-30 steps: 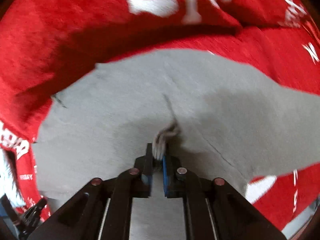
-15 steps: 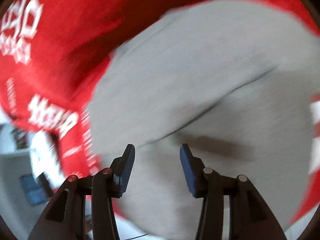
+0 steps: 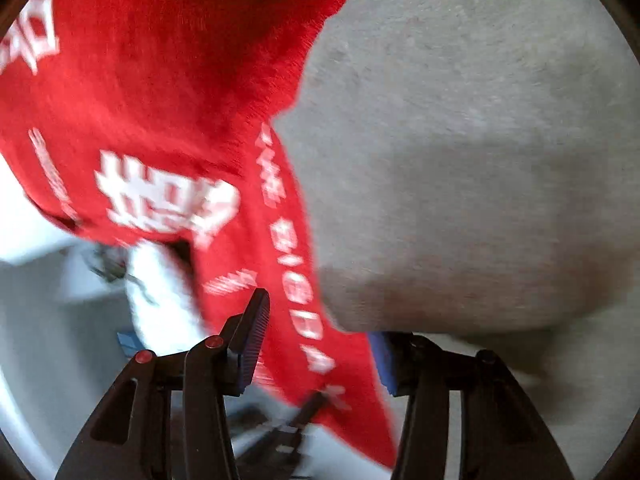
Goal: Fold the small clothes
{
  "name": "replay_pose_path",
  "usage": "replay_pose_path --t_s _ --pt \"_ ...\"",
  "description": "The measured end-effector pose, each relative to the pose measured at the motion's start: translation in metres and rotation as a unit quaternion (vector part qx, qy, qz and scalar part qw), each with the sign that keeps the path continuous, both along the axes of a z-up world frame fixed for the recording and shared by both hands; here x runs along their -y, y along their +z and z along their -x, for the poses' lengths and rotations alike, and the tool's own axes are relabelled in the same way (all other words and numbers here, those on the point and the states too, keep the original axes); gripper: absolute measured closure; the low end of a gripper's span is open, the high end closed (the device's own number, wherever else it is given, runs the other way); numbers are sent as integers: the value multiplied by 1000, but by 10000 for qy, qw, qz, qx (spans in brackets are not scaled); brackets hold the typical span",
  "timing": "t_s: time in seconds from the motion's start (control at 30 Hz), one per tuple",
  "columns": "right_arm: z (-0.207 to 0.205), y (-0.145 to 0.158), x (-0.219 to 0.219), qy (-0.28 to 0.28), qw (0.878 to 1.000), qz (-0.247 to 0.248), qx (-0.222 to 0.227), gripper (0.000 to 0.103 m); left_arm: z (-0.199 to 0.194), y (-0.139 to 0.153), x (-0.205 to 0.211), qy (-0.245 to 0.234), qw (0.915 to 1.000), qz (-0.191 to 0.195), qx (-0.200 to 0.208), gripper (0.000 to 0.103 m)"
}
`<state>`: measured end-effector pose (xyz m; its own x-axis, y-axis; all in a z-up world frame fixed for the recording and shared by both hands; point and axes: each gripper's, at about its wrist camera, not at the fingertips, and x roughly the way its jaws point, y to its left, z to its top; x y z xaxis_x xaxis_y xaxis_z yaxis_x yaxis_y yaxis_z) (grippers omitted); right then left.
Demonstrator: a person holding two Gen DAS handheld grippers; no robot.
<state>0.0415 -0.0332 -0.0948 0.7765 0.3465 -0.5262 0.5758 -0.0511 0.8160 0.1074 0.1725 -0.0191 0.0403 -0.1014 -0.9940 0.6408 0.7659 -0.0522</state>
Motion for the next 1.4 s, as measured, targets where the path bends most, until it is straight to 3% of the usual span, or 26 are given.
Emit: replay_pose_path --t_s 0.1,0.23,0.43,0.67,0.77,0.8,0.83,0.87,1.0,1.17,1.4 --pt "-5 -9 1 -169 9986 -447 214 49 -6 0 -8 100 9999 40 -20 98" --pt "-18 -22 -16 376 9978 -537 -117 49 -13 -2 -12 184 9998 16 -40 98" --pt "-26 -1 -42 1303 9911 62 -251 49 -13 7 1 44 9998 -20 197 98" --pt "60 31 -8 1209 9841 879 -960 49 -6 21 39 -142 9992 243 273 98" --pt "96 41 9 955 9813 1104 -1258 41 4 22 57 -279 9988 331 207 98" --pt "107 43 13 869 9810 1132 -1315 38 9 21 63 -330 9987 331 201 88" --pt "116 44 17 780 9807 1153 -1374 37 14 22 66 -365 9986 325 196 20" --pt "129 46 22 675 9801 1181 -1447 37 20 22 75 -426 9985 274 213 3" --pt "167 50 35 422 9784 1261 -1581 27 43 23 105 -809 9952 311 446 0" --pt "212 55 49 110 9755 1315 -1760 26 63 23 143 -1028 9923 263 635 0" --pt "290 57 74 -437 9697 1316 -2009 25 97 1 191 -1512 9882 -83 244 0"
